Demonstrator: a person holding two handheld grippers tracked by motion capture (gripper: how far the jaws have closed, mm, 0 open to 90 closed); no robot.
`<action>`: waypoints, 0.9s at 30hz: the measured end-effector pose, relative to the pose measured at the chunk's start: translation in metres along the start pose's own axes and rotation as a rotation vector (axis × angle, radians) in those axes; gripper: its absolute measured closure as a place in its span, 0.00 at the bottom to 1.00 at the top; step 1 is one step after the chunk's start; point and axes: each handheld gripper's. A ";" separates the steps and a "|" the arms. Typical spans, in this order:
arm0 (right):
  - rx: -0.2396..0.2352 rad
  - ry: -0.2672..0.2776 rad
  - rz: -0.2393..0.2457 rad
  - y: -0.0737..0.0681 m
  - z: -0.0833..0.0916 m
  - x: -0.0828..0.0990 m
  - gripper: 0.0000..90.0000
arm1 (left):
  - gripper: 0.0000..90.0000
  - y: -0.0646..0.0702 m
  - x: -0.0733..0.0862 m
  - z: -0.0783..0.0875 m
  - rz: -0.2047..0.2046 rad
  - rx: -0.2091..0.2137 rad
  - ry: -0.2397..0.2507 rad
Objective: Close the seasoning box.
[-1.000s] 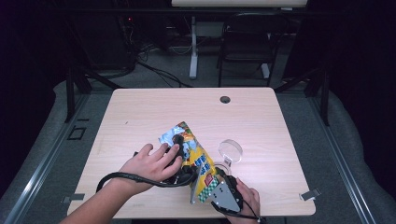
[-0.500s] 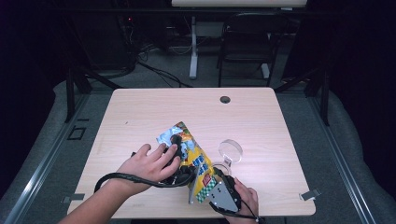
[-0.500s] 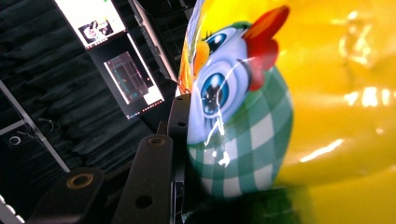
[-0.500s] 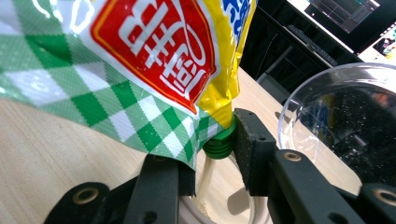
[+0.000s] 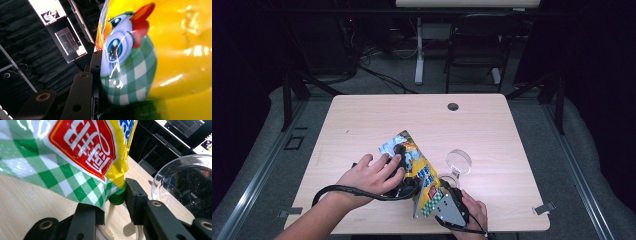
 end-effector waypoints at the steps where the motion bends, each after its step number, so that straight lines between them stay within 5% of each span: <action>1: 0.000 0.000 0.000 0.000 0.000 0.000 0.79 | 0.80 0.000 0.000 0.000 -0.001 -0.001 0.000; 27: -0.002 0.005 -0.006 0.000 -0.001 0.001 0.79 | 0.80 -0.003 -0.003 0.001 -0.022 -0.001 -0.005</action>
Point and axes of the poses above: each handheld gripper's, and its own axes: z roughly backward along the jaws, x roughly out of its underside, y roughly to its right, and after that the axes turned 4 degrees about x, right-handed
